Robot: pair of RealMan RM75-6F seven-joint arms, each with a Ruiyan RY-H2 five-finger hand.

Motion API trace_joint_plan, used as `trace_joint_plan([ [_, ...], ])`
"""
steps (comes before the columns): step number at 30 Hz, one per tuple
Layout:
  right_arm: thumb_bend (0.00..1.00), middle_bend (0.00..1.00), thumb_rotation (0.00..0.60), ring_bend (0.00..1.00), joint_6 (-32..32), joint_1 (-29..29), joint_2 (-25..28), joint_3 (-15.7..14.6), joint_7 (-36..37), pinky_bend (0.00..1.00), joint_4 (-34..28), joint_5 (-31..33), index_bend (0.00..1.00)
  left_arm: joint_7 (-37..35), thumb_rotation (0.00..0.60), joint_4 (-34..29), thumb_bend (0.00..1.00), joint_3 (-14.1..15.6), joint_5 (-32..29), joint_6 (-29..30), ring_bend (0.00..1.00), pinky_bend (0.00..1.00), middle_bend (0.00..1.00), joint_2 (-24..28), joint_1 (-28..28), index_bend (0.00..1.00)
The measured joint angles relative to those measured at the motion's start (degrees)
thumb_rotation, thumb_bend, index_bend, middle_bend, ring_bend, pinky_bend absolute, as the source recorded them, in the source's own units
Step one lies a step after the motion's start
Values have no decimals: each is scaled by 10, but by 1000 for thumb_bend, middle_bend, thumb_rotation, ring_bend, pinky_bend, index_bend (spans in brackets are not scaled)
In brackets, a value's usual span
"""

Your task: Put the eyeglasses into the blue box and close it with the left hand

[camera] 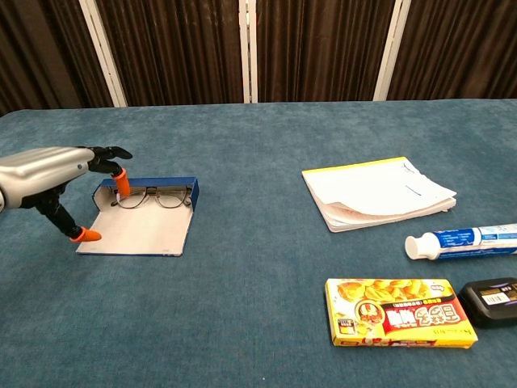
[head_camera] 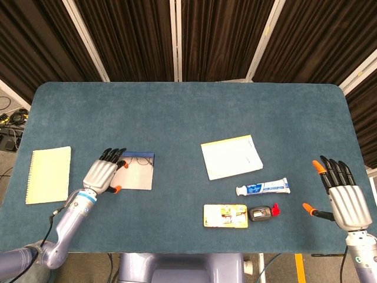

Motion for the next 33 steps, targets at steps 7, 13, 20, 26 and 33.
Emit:
trace_joint_plan([
  [7,0,0,600,0,1,0,3,1,8,0,1,0,0,2,600,22,243,13,24,14,0,0,0,-29,11,345],
  [13,0,0,600,0,0,0,4,1,11,0,2,1,0,-11,600,51,240,16,37,17,0,0,0,-56,16,316],
  [20,0,0,600,0,-2,1,3,2,12,0,4,4,0,-26,600,85,241,12,46,14,0,0,0,-85,16,312],
  [26,0,0,600,0,-2,1,3,2,13,0,5,4,0,-32,600,109,240,2,46,8,0,0,0,-101,14,309],
  [33,0,0,600,0,-1,0,3,2,12,0,5,4,0,-36,600,119,241,0,46,1,0,0,0,-107,15,309],
])
